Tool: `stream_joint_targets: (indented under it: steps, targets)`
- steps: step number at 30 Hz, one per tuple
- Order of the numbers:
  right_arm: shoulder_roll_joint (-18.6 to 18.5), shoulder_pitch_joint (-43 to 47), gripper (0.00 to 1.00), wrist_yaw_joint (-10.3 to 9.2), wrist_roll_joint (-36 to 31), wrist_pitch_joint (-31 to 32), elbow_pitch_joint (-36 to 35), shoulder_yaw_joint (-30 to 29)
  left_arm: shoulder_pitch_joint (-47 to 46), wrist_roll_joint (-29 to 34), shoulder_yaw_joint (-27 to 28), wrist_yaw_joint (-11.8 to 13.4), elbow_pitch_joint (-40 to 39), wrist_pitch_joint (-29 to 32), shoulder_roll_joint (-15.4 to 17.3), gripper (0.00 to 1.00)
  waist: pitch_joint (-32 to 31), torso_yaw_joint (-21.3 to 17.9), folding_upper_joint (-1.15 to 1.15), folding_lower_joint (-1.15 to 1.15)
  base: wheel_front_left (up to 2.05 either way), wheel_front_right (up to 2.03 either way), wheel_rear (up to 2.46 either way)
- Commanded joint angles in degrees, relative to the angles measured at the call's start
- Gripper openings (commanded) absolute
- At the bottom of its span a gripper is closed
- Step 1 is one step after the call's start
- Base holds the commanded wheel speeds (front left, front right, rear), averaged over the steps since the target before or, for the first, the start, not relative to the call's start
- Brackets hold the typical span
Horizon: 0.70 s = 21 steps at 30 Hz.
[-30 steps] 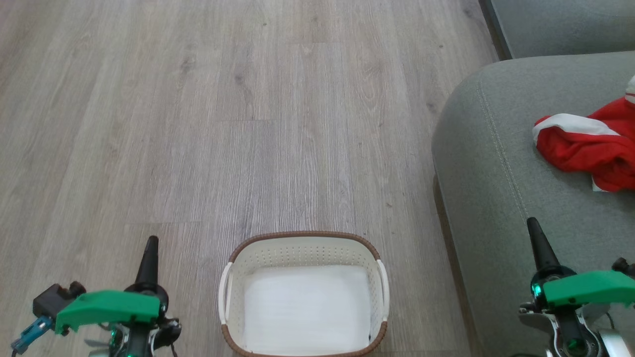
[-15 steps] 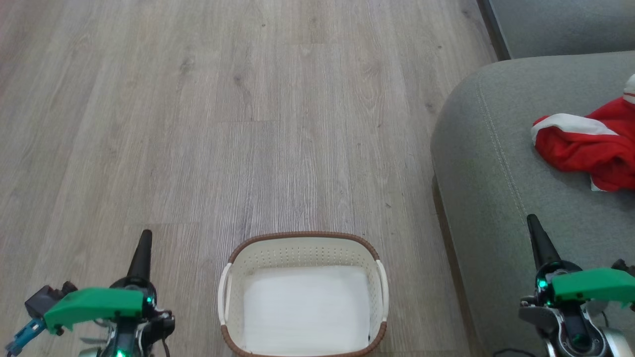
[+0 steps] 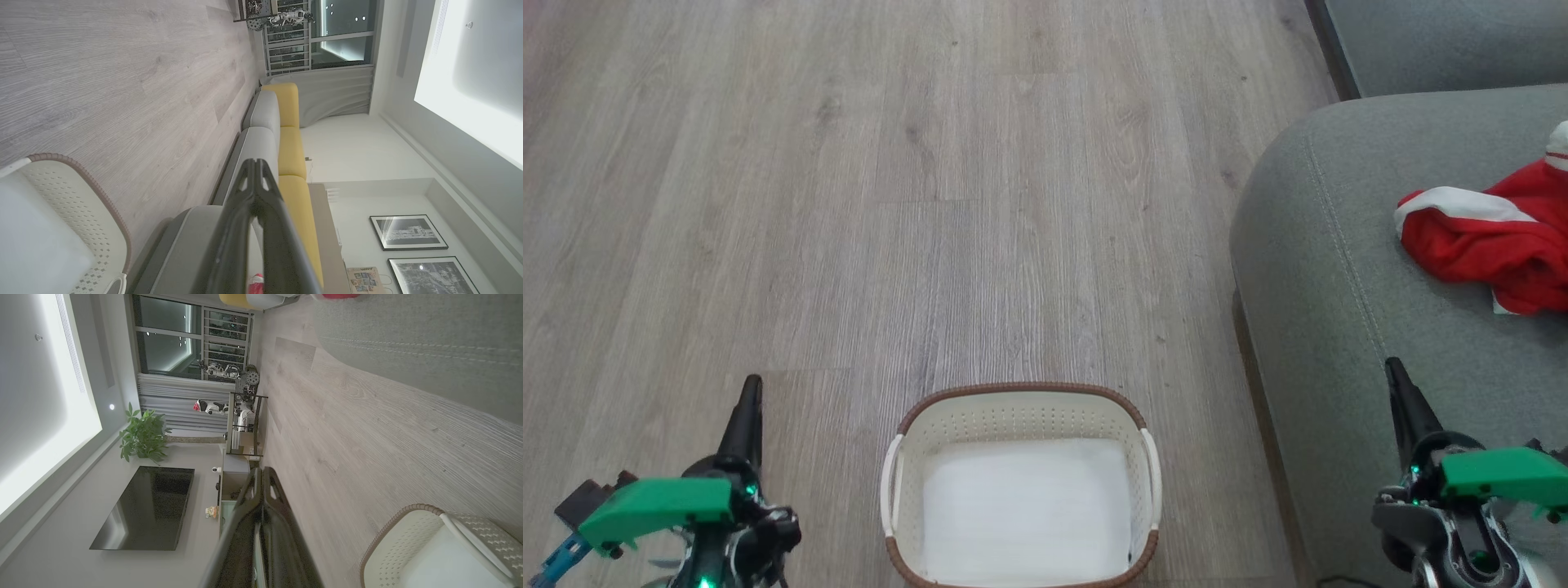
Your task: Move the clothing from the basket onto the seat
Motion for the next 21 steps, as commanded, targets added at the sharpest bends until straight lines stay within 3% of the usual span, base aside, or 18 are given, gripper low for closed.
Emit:
stream_joint_targets:
  steps: [1, 9, 21]
  targets:
    - [0.0, -3.6, 0.0, -0.01, 1.7, 0.8, -1.6, 0.6, -3.5, -1.8, 2.4, -0.7, -1.6, 0.6, 0.3, 0.0, 0.0, 0.0, 0.0, 0.0, 0.0, 0.0, 0.0]
    - [0.7, -4.0, 0.0, -0.01, 5.5, 2.0, -1.2, 0.0, -3.8, -6.0, 3.4, -1.4, -1.5, 1.8, 0.3, 0.0, -0.1, -0.1, 0.0, 0.0, 0.0, 0.0, 0.0]
    - [0.7, -4.0, 0.0, -0.01, 5.4, 2.1, -1.2, -0.1, -3.8, -5.9, 3.5, -1.4, -1.5, 1.8, 0.2, 0.0, -0.1, -0.1, 0.0, 0.0, 0.0, 0.0, 0.0]
